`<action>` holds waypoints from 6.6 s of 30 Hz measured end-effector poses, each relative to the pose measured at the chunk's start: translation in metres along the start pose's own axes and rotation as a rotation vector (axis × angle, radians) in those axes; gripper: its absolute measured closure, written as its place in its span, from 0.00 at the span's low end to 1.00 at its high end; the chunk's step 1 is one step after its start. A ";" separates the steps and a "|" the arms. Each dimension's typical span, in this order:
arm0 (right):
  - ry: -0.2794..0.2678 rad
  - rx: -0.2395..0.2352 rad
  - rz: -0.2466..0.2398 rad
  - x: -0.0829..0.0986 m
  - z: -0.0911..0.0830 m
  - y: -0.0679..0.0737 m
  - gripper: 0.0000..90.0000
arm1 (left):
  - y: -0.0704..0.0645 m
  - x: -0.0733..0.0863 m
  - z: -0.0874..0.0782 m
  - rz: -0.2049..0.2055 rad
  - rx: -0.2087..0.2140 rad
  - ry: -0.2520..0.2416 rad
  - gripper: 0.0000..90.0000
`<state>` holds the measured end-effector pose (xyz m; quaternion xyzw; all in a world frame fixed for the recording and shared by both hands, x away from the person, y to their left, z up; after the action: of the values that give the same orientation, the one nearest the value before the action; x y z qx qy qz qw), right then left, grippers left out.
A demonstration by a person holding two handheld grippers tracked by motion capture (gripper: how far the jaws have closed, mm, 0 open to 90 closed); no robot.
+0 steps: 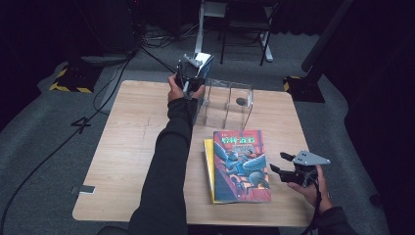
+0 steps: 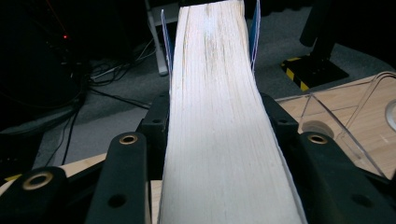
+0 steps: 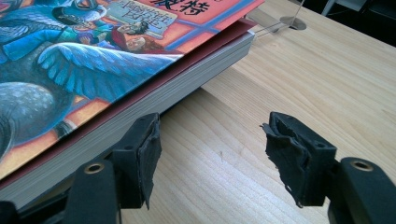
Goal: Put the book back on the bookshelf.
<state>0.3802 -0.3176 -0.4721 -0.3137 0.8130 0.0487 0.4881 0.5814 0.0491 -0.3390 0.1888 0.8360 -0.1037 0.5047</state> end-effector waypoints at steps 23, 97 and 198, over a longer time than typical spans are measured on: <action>0.008 -0.020 0.011 0.001 -0.001 -0.001 0.40 | 0.002 0.008 -0.029 0.051 0.051 -0.029 0.55; 0.031 -0.082 -0.023 -0.011 -0.012 0.009 0.34 | -0.011 0.205 -0.118 0.310 0.396 0.154 0.36; 0.027 -0.440 -0.020 -0.063 0.033 0.080 0.82 | -0.050 0.220 -0.057 0.286 0.651 0.229 0.43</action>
<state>0.3811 -0.2124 -0.4555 -0.4213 0.7862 0.2159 0.3972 0.4226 0.0708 -0.5075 0.4649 0.7754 -0.2708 0.3306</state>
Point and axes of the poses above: each handheld gripper's, and its own axes: z roughly forward along the jaws, x roughly out of its underside, y roughly to its left, the point moved 3 cm from there along z, roughly forward along the jaws, and after that the axes turned 10 degrees about x, right-handed, at the moved point
